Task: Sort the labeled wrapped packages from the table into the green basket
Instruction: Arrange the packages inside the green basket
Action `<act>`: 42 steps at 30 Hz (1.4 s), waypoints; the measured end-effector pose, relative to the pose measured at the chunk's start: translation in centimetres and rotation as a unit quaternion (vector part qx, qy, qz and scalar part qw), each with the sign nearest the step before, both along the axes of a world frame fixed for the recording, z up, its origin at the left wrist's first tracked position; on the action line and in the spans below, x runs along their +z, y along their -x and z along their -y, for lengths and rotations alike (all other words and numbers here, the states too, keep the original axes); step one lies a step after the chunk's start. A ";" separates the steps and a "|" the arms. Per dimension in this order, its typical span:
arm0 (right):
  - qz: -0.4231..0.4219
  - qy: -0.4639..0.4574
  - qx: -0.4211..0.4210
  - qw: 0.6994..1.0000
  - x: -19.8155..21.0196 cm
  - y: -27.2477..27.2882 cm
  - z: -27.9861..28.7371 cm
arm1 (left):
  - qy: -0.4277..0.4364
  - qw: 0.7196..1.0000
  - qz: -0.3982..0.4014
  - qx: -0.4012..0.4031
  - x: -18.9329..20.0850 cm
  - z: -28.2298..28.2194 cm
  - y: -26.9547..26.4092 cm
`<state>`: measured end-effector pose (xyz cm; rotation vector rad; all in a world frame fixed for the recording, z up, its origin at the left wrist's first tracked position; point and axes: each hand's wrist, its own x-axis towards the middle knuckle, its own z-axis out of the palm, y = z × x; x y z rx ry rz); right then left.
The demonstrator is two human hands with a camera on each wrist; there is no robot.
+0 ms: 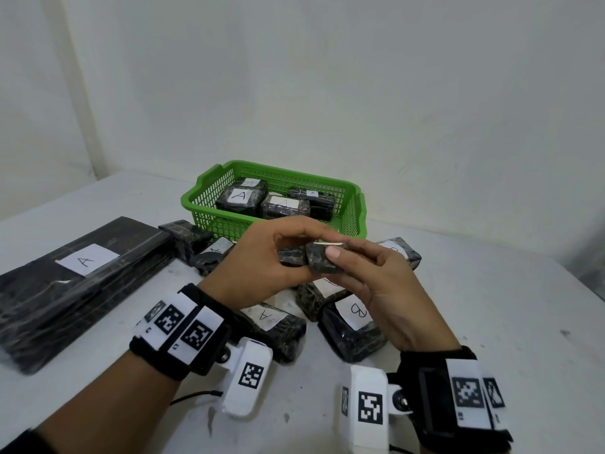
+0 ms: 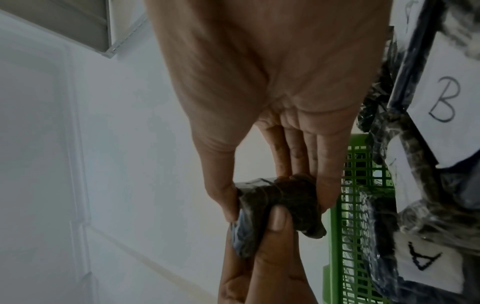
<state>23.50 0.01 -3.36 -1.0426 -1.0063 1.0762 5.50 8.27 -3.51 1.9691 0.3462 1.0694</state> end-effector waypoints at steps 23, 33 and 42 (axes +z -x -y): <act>-0.029 0.072 0.022 0.997 1.1 0.8 0.5 | -0.157 0.981 -0.009 0.112 0.0 -0.3 0.1; -0.098 0.053 0.004 0.994 1.2 -0.4 0.6 | 0.014 0.999 -0.035 0.003 0.0 -1.1 0.7; -0.065 0.086 -0.021 0.994 1.0 -0.6 0.6 | 0.014 0.998 0.025 0.060 -0.3 -1.5 0.5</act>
